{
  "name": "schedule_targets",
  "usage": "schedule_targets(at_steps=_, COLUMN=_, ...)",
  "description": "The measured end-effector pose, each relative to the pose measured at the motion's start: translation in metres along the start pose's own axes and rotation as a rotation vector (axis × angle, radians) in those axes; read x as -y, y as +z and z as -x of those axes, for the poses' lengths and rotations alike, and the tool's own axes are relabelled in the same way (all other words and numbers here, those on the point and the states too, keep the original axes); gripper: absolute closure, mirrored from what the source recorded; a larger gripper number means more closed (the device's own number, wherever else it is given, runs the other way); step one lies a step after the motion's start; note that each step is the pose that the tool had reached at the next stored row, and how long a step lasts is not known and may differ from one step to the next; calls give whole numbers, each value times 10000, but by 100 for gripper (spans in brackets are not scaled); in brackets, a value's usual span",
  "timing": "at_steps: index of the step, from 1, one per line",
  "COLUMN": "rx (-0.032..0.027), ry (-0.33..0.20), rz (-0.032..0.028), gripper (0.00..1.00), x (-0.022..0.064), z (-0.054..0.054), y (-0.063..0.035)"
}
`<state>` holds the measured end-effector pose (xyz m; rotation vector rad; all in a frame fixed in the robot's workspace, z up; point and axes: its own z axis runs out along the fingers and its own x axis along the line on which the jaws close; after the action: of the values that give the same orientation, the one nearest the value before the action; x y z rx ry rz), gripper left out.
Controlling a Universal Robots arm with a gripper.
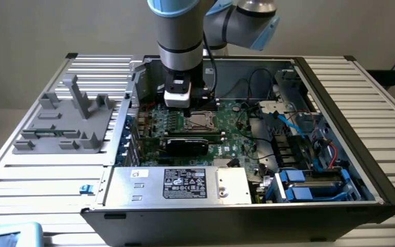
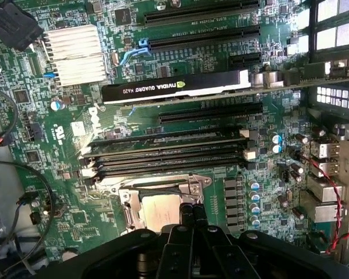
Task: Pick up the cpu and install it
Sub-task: 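Install the second cpu locking lever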
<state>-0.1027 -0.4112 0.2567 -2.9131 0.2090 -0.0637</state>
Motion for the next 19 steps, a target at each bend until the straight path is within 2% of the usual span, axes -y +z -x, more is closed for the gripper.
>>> schedule_targets(at_steps=4, rx=10, ry=23, rz=-98, gripper=89, x=-69, z=-7, y=-5)
schedule_targets(at_steps=9, rx=40, ry=50, rz=-123, gripper=89, x=-113, z=-8, y=-1)
schedule_targets(at_steps=11, rx=47, ry=62, rz=-168, gripper=89, x=-133, z=-8, y=10)
schedule_targets(at_steps=17, rx=55, ry=184, rz=-395, gripper=89, x=-171, z=0, y=46)
schedule_targets(at_steps=18, rx=59, ry=204, rz=-451, gripper=89, x=-175, z=2, y=52)
schedule_targets(at_steps=19, rx=70, ry=221, rz=-549, gripper=89, x=-179, z=4, y=56)
